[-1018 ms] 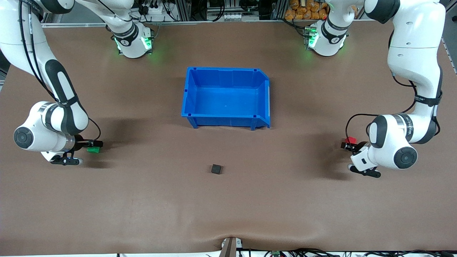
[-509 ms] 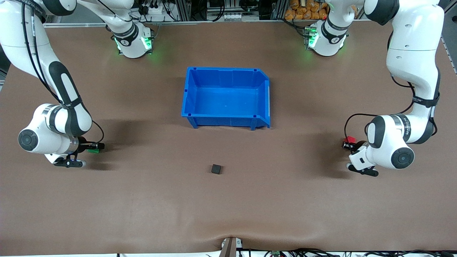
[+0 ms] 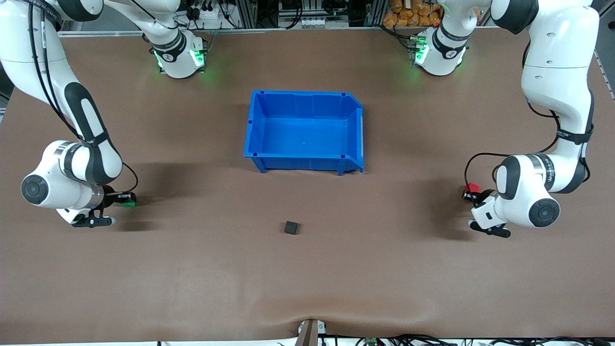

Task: Attach green and red cubes to black cube
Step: 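Carry the green cube with the right gripper while the left gripper carries red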

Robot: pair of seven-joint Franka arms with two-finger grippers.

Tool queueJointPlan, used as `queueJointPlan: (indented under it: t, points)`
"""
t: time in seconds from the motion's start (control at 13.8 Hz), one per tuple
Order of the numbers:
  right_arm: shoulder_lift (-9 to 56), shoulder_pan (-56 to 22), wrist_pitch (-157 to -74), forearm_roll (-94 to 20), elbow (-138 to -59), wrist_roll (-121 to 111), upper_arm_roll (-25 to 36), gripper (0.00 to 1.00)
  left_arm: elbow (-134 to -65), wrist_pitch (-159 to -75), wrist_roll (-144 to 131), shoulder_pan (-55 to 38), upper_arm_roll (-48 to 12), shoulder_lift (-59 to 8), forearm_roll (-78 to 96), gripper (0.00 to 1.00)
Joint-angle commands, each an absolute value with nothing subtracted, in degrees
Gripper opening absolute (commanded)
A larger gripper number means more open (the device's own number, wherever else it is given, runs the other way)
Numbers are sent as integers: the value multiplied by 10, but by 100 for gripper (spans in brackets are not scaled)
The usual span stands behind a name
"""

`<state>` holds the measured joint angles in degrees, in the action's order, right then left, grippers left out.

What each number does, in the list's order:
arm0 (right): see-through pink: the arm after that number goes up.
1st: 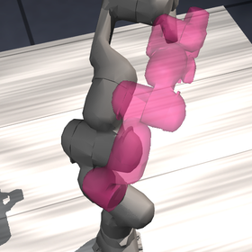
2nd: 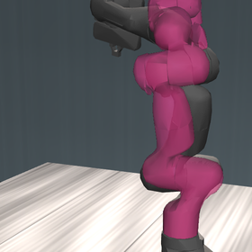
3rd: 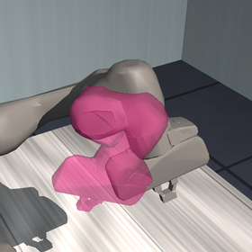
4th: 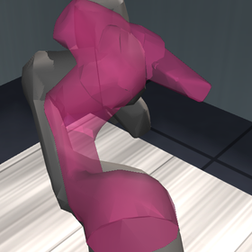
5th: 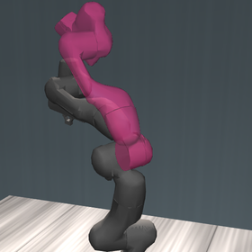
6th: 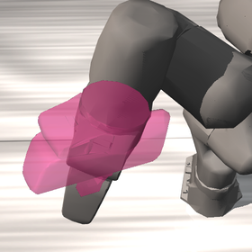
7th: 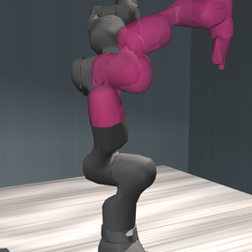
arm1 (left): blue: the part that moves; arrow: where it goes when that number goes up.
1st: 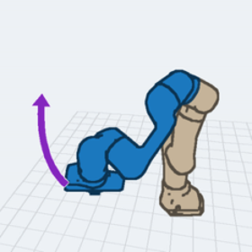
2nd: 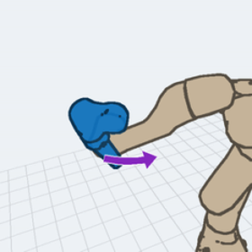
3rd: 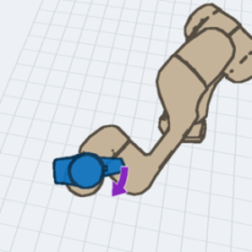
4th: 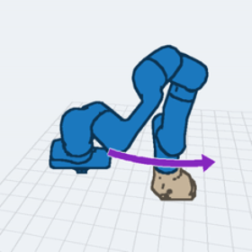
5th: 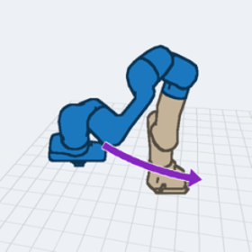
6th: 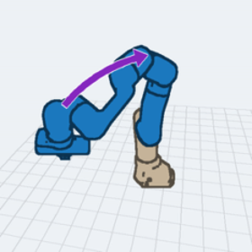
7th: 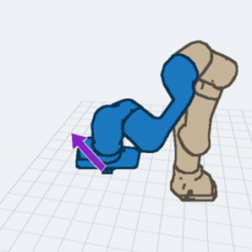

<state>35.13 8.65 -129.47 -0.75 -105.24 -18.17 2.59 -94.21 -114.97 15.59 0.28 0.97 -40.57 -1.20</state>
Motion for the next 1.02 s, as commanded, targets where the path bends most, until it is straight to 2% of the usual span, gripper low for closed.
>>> queueJointPlan:
  t: [0.0, 0.44, 0.73, 0.95]
  points:
    - [353, 94, -1287, 7, -1038, -280, 25, 0, -941, -1156, 149, 4, 9, -401, 15, 23]
    - [352, 106, -1288, 45, -1003, -495, 25, 0, -904, -1151, 25, -11, 4, -403, 72, 11]
    - [354, 104, -1292, 105, -955, -621, 23, 0, -877, -1151, -139, -49, 4, -403, 106, 5]
    - [356, 97, -1292, 109, -929, -709, 21, 0, -858, -1151, -222, -71, 4, -406, 126, 4]
